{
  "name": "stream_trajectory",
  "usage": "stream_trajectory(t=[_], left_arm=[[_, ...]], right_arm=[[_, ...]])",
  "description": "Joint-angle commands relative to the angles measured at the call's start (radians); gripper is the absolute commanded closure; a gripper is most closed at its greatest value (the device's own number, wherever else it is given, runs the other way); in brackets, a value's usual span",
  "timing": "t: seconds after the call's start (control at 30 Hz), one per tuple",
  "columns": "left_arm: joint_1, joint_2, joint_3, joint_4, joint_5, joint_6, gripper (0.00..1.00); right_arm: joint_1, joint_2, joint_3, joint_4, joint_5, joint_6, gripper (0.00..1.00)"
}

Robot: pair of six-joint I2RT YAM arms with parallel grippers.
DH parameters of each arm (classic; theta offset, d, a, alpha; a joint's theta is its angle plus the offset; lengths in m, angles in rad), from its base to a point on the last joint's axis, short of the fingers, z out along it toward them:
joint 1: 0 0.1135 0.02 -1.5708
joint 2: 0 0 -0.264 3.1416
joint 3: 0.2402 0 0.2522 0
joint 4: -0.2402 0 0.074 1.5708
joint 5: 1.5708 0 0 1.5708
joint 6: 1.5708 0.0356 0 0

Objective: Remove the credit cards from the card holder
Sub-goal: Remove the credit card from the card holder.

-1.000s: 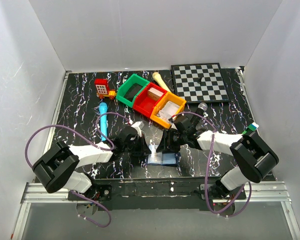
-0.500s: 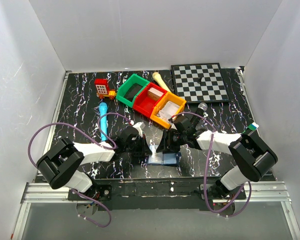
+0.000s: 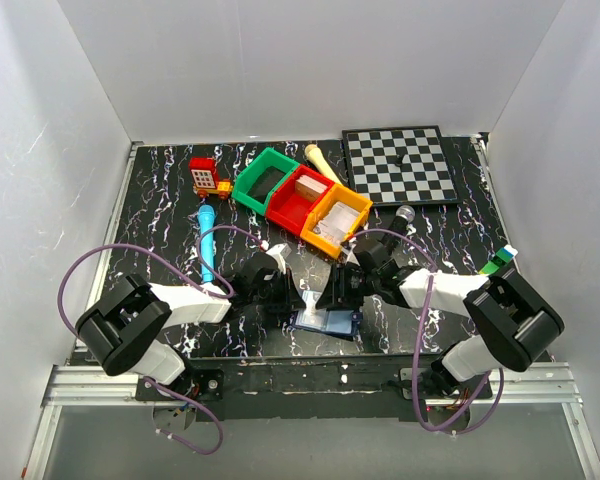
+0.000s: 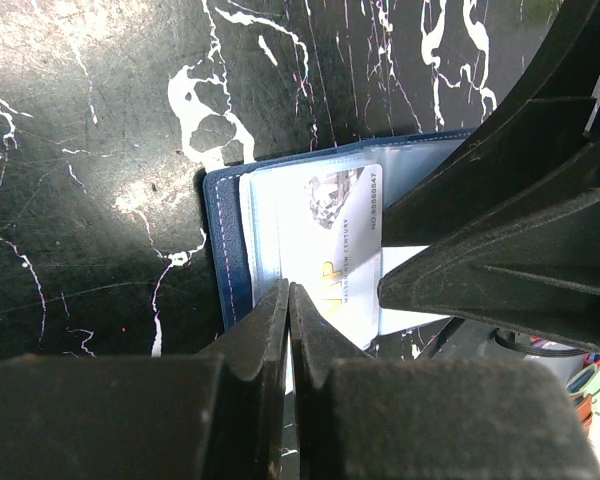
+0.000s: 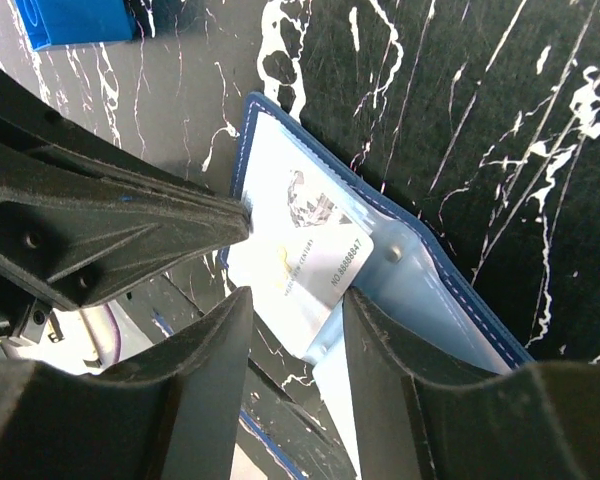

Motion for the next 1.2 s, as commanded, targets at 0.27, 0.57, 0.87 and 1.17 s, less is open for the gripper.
stream_trajectory(t=[0.27,0.57,0.87,1.17], left_arm=[[-0.007,0.024,-0.042,-0.018,-0.013,-0.008,1.00],[-0.005,0.007,-0.060,-0.004,-0.006,-0.010,1.00],[-0.005,0.010,-0.072,0.019,0.004,-0.011,1.00],[-0.005,0.033,-0.075,0.045,0.021,-0.013,1.00]], right_arm=[[0.001,-0.053,-0.050,0.168,-0.063,0.032,0.50],[-0.010,-0.039,-0.060,0.229,-0.071,0.081,0.50],[-0.015,-0.011,-0.054,0.277,-0.094,0.104,0.50],[-0.013,0.027,-0.057,0.343,-0.137,0.130,0.50]])
